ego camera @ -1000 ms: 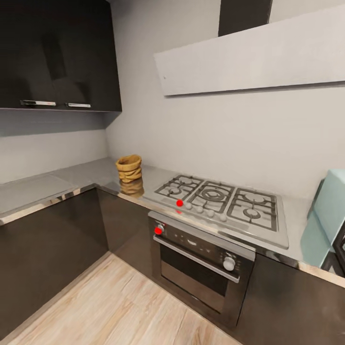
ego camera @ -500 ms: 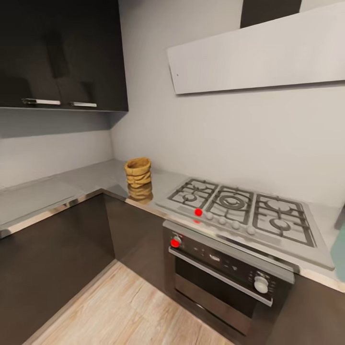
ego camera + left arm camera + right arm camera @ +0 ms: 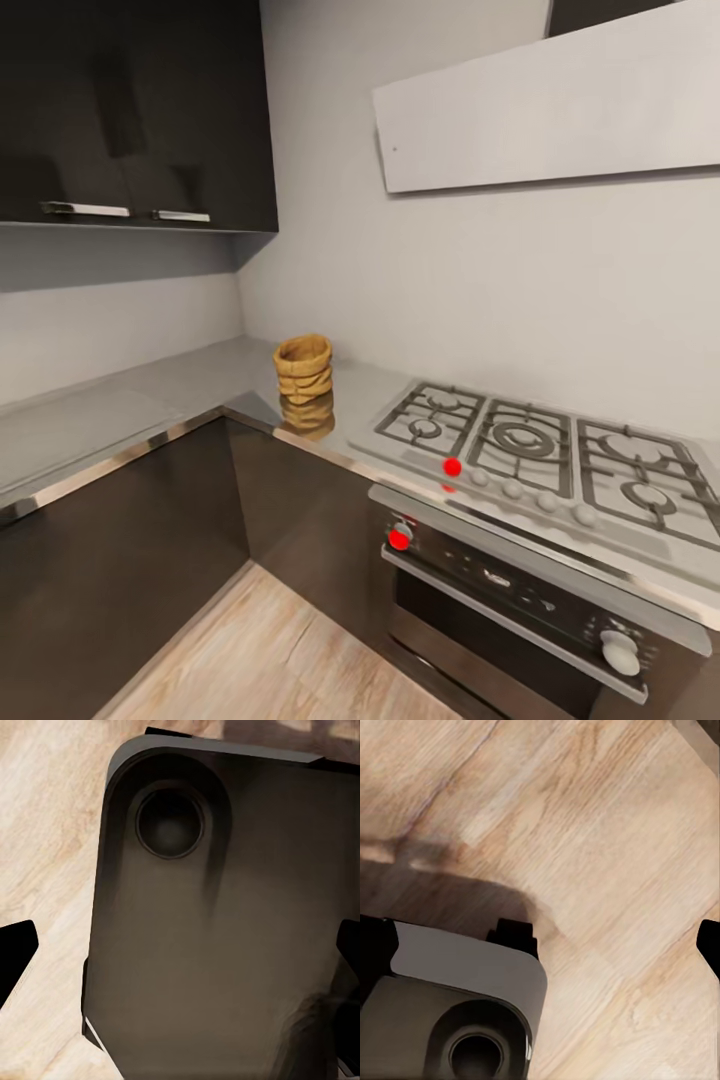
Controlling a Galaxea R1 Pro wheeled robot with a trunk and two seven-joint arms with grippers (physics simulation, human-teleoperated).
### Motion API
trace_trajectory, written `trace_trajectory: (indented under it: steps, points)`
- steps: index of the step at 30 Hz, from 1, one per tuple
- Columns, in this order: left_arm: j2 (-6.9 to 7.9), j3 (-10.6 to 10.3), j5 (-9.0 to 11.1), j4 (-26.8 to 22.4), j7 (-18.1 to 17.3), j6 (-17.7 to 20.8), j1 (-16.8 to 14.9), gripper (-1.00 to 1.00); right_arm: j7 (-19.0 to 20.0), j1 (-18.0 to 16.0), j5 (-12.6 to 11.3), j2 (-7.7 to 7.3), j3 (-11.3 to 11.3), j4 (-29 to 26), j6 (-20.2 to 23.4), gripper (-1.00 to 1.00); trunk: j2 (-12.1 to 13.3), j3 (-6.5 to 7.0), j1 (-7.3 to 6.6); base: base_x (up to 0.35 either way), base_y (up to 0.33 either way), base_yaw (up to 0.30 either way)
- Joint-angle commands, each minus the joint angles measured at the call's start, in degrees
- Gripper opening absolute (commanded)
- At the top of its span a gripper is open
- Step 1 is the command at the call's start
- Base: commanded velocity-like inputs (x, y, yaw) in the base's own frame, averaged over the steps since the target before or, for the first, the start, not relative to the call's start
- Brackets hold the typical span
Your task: In the kitchen, take the popcorn bag from the countertop, put it into the microwave, and heat it until the popcorn is cooked so the cooked popcorn ends up inside the bag.
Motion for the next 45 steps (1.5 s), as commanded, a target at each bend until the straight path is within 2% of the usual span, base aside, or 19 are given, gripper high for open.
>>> trace_trajectory:
  steps: [1,24,43,45]
  points:
    - [-0.01,0.13,0.38,-0.10,-0.01,-0.01,0.04,1.00,0.12,-0.09,0.56,-0.02,-0.49,0.18,-0.34,1.00,-0.02,-0.05,0.03,0.271,0.017,0.000]
    - [-0.01,0.11,0.29,-0.13,-0.01,-0.10,0.04,1.00,0.17,-0.08,0.73,0.26,-0.49,0.18,-0.28,1.00,-0.02,-0.05,0.03,0.266,0.034,0.000]
    - [-0.10,0.13,0.29,-0.13,0.08,-0.19,0.04,1.00,0.12,-0.10,0.68,-0.03,-0.49,0.18,-0.25,1.00,-0.02,-0.05,0.03,0.020,0.014,0.000]
    - [-0.10,0.13,0.29,-0.13,0.08,-0.19,0.04,1.00,0.12,-0.11,0.68,-0.02,-0.49,0.18,-0.25,1.00,0.78,0.31,-0.41,0.000,0.000,0.000]
